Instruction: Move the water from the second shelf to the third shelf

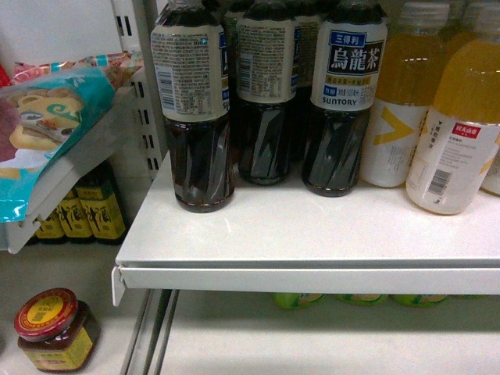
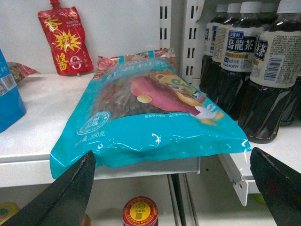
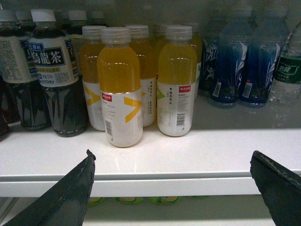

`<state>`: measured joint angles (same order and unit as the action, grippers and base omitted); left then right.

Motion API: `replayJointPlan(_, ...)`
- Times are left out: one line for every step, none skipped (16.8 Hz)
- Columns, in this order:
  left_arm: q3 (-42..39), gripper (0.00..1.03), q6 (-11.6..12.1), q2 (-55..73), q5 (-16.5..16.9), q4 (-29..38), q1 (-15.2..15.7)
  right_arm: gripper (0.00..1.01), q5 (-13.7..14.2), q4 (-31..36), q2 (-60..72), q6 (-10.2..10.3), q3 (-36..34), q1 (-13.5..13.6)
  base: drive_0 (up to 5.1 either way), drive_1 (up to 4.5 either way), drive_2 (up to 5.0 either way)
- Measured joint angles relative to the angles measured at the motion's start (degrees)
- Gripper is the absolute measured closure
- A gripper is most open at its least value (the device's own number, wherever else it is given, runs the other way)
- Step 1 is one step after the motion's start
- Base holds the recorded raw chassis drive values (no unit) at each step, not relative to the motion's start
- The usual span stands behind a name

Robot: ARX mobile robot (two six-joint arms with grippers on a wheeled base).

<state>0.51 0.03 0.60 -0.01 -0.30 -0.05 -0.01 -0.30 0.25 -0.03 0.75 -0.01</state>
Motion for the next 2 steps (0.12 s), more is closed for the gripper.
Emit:
replayJointPlan(0.00,0.05,0.00,0.00,0.00,0.00,0.00,0.03,0.00,0.00,0.00,0.00,0.00,0.00,0.0,0.00,0.0)
replayJointPlan(0.00,0.05,0.00,0.00,0.00,0.00,0.00,0.03,0.00,0.00,0.00,0.00,0.00,0.00,0.0,0.00,0.0)
